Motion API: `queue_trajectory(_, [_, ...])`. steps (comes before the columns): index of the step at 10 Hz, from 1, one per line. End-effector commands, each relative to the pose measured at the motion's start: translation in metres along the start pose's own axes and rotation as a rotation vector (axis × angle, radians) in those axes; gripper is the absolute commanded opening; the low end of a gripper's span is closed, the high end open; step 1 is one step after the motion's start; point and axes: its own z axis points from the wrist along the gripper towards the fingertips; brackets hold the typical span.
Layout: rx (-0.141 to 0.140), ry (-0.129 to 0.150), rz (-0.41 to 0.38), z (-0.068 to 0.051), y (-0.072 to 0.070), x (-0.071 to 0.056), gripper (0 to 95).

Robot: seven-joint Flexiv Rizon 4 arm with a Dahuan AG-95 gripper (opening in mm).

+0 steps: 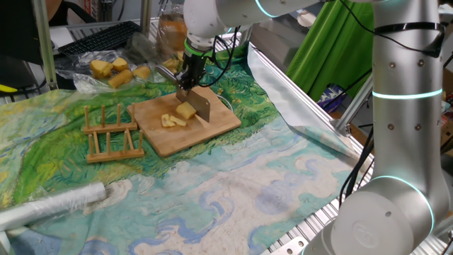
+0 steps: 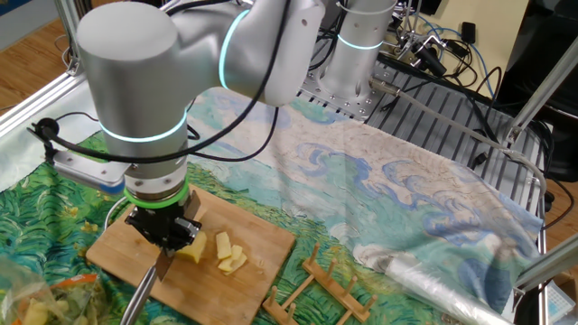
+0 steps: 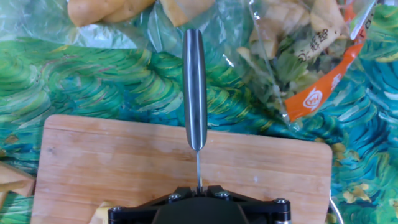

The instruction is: Chop the potatoes

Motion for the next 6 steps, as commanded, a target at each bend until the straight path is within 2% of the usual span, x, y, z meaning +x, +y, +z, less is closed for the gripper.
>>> queue_trajectory(1, [-0.001, -0.001, 0.008, 0.001, 0.004, 0.0, 0.0])
queue_trajectory(6, [-0.001, -0.005, 0.042, -0.003, 0.025, 0.001, 0.0])
